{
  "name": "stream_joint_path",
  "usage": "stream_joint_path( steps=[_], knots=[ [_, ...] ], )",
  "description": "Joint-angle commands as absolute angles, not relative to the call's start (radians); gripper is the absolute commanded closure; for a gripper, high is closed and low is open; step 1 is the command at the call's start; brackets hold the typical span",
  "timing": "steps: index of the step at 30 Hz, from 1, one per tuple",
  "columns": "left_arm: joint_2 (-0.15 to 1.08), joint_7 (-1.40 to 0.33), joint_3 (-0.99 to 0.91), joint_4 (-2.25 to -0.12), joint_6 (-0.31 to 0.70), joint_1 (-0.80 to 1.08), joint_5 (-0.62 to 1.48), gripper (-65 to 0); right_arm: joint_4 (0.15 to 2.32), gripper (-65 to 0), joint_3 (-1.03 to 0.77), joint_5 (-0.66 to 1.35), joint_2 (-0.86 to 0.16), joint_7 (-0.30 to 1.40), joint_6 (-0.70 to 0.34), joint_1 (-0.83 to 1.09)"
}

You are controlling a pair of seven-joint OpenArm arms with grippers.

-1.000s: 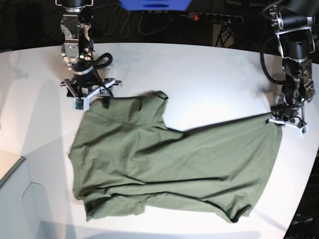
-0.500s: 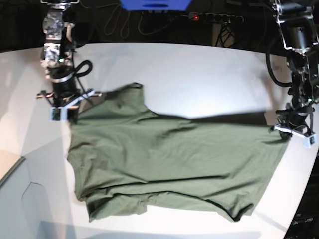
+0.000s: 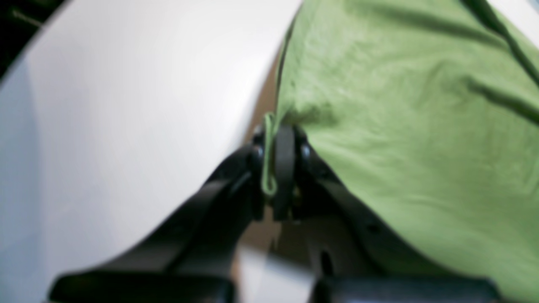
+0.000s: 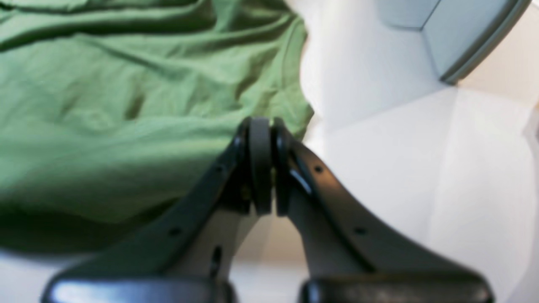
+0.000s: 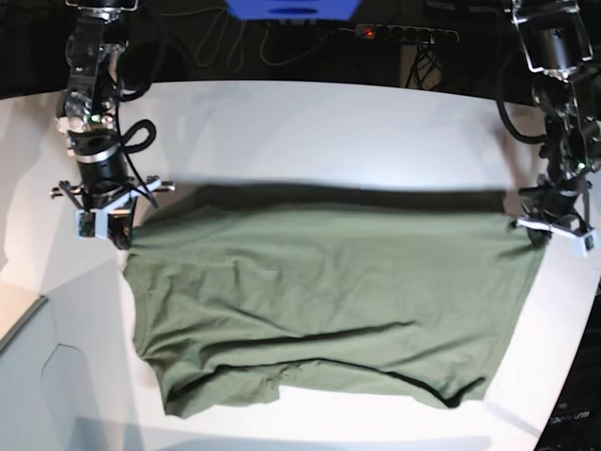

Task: Layout the t-shirt on the table in an organized manner, then fold the t-shirt properly
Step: 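Grasp the shirt's collar-side edge with both grippers and pull it taut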

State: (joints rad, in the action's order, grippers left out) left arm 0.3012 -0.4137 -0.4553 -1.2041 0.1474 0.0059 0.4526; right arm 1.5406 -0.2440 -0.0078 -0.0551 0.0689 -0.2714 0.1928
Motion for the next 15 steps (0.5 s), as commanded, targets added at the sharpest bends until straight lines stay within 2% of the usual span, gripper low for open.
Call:
stream_joint_path(
  steps=[1,8,15],
  knots=[
    [0.321,-0.384,-0.461,-1.219,0.148,-0.002,0.455,0.0,1.564,0.0,-0.246,-0.002,-0.064,0.036,-0.28,0.188],
    [0.32,-0.381,-0.475,-1.23,0.148,0.036,0.456,0.0,1.666,0.0,-0.248,-0.002,-0.064,0.033,-0.285,0.269],
    [0.285,-0.389,-0.619,-1.299,0.15,0.056,0.458,0.0,1.788,0.0,-0.246,-0.002,-0.064,0.031,-0.286,0.34]
  ],
)
